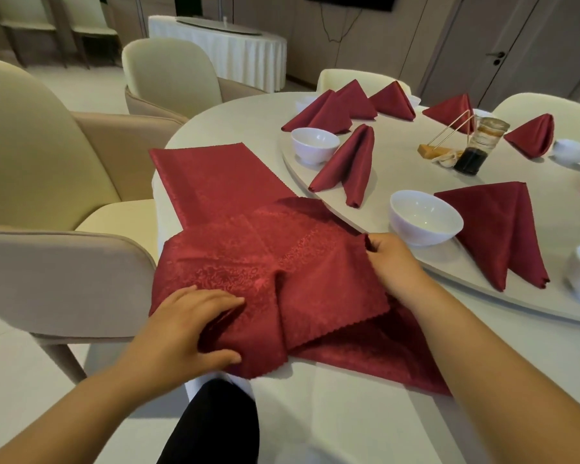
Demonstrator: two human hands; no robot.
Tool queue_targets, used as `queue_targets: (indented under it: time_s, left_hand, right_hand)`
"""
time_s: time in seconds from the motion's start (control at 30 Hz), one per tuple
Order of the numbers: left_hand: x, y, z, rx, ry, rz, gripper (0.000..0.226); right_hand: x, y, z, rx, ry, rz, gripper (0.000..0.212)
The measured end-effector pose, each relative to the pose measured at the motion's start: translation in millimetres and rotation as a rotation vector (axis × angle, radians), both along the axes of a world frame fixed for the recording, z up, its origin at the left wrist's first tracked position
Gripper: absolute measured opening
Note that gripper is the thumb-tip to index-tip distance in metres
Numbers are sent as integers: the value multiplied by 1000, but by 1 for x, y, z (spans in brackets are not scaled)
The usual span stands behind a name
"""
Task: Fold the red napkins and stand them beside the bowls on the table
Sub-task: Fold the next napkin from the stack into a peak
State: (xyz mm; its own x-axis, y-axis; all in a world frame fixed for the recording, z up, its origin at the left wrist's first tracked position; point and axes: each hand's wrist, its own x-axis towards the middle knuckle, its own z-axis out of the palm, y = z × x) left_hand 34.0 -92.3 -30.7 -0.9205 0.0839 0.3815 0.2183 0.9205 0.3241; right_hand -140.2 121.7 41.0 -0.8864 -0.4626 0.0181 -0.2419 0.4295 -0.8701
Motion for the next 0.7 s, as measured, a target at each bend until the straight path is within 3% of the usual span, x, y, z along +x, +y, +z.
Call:
queue_targets:
  time_s: [0.1, 0.17, 0.23, 0.27, 0.3, 0.33, 0.37, 0.43, 0.6, 0.7]
  left_hand:
    - [-10, -3, 1, 48, 73, 4, 32]
    - [-8, -5, 4, 207, 86, 18, 27]
    - [-4, -9, 17, 624, -10, 56, 22]
    - [-3, -16, 21, 888, -71, 85, 51]
    - [-2, -23, 28, 1093, -140, 145, 66]
    - [-4, -31, 33, 1177, -166, 233, 60]
    - [-8, -39, 39, 1176, -182, 318, 46]
    - [-18, -54, 46, 989, -151, 473, 33]
    - [-34, -67, 47, 614, -223, 574, 5]
    - [-36, -66, 42, 482, -256, 661, 34]
  right_hand:
    - [-6, -5, 2, 10, -19, -55, 25]
    - [-8, -5, 3, 18, -16, -57, 20]
    - [-10, -5, 5, 38, 2, -53, 17]
    - [-12, -5, 4, 59, 27, -52, 24]
    - [-14, -6, 4, 79, 53, -52, 30]
    - [-19, -8, 3, 94, 68, -60, 32]
    - [-23, -10, 1, 103, 72, -78, 32]
    - [-33, -17, -5, 171, 104, -122, 36]
    - [-52, -40, -21, 457, 197, -181, 27]
    - [-56, -47, -28, 584, 203, -223, 21]
